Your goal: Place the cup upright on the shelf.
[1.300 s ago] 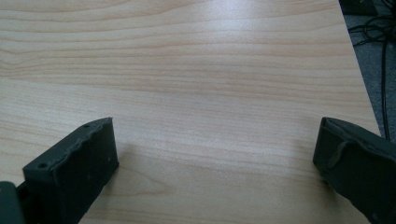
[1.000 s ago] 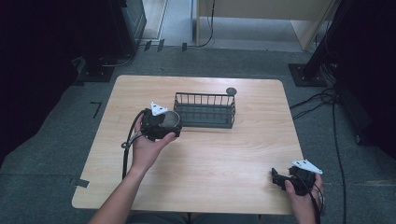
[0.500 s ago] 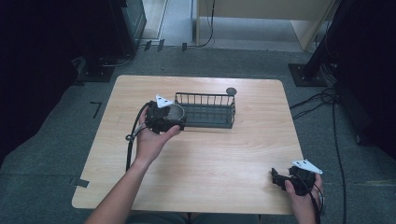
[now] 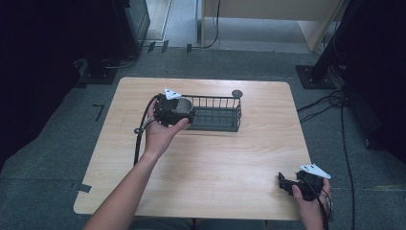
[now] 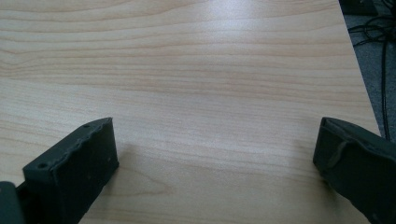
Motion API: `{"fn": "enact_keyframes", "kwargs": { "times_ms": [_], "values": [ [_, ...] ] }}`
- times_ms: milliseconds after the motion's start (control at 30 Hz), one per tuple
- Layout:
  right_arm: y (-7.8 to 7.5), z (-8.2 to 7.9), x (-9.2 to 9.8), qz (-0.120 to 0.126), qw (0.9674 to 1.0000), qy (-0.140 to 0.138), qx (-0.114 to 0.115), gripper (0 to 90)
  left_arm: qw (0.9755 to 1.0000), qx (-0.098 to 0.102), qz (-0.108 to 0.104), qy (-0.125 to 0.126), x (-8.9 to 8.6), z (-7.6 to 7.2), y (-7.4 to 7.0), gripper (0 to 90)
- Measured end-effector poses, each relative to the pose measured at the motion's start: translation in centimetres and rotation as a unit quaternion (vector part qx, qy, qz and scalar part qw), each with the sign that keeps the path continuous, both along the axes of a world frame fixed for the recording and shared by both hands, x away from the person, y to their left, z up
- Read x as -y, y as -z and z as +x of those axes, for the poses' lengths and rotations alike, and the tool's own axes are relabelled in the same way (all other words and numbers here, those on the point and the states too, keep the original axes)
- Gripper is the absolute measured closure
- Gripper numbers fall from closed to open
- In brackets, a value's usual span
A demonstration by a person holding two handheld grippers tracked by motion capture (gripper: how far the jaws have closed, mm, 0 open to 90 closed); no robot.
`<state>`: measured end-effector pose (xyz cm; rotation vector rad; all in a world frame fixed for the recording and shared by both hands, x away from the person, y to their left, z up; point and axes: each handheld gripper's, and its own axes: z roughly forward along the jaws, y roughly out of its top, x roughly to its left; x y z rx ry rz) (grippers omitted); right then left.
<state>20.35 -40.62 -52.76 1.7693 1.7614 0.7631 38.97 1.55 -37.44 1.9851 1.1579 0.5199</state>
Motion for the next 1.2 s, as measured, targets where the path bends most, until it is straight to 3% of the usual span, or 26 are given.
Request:
{"fn": "enact_keyframes", "kwargs": {
  "times_ms": [533, 1200],
  "values": [
    [0.0, 0.0, 0.0, 0.001, 1.0, 0.0, 0.0, 0.0, 1.0, 0.007, 0.0, -0.003, 1.6, 2.4, -0.9, 14.3],
    [0.0, 0.0, 0.0, 0.001, 1.0, 0.0, 0.0, 0.0, 0.9998, 0.014, -0.005, -0.014, 3.8, 5.7, -0.7, 14.3]
  ]
}}
